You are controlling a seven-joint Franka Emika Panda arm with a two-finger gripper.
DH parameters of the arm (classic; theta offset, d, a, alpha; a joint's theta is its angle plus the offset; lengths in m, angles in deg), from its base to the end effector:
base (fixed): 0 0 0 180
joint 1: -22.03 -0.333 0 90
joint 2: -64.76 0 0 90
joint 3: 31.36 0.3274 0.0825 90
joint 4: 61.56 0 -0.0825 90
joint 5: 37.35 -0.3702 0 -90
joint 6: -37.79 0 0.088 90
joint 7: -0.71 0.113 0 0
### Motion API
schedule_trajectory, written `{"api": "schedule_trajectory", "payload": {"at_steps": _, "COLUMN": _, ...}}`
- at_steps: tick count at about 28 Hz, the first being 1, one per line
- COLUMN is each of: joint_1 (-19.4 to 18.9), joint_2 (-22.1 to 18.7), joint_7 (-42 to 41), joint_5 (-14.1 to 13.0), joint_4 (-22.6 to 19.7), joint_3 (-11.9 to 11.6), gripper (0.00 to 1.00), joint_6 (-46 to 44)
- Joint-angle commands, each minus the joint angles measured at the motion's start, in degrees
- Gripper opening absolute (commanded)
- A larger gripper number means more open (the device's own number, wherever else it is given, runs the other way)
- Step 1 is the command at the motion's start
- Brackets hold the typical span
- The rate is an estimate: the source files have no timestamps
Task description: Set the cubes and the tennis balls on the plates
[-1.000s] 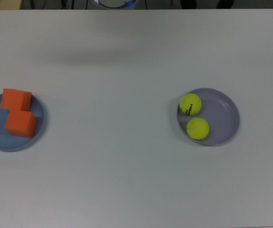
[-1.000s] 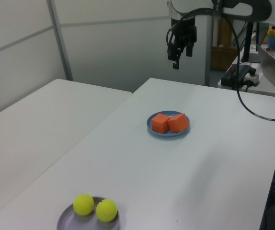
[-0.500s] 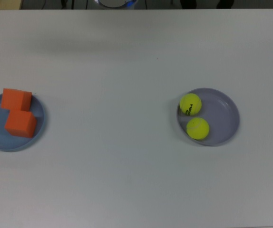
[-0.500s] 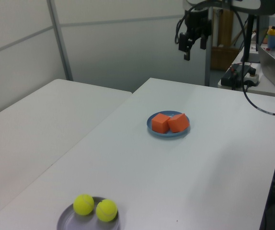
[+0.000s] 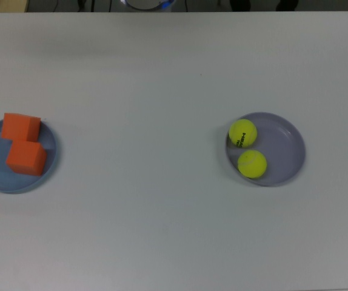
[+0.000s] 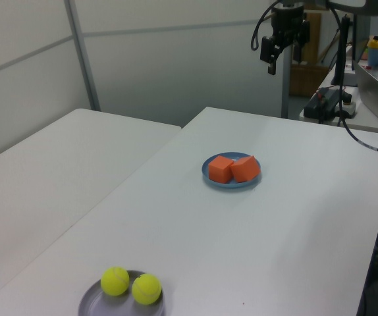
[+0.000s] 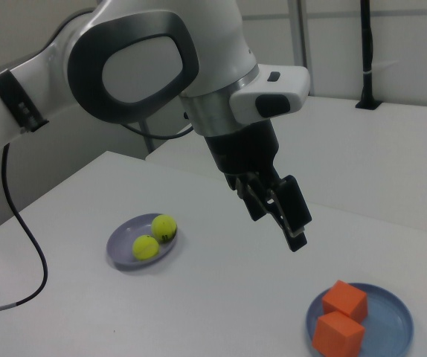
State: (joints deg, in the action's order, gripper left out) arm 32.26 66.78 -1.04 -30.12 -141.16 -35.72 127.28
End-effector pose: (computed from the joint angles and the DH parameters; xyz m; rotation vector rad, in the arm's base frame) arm 0.5296 -0.1516 0.6940 2.9693 -0.3485 0.1764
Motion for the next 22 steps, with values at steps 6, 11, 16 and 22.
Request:
{"api": "schedule_trajectory", "payload": {"at_steps": 6, "joint_1": 0.32, "joint_2": -1.41, "joint_7": 0.87, "joint_5": -0.46, "joint_4": -1.0, "joint_3": 0.15, "gripper": 1.0, "joint_6": -2.48}}
{"api": "schedule_trajectory", "payload": {"at_steps": 11, "joint_1": 0.32, "joint_2": -0.89, "joint_7": 0.87, "joint_5": -0.73, "joint_4": -1.08, "joint_3": 0.23, "gripper": 1.0, "joint_6": -2.39}}
{"api": "schedule_trajectory", "payload": {"at_steps": 16, "joint_1": 0.23, "joint_2": -0.45, "joint_7": 0.7, "joint_5": -0.82, "joint_4": -1.26, "joint_3": 0.41, "gripper": 1.0, "joint_6": -1.87}}
{"api": "schedule_trajectory", "payload": {"at_steps": 22, "joint_1": -0.12, "joint_2": -0.35, "joint_7": 1.05, "joint_5": -1.34, "joint_4": -1.26, "joint_3": 1.11, "gripper": 1.0, "joint_6": -2.04}}
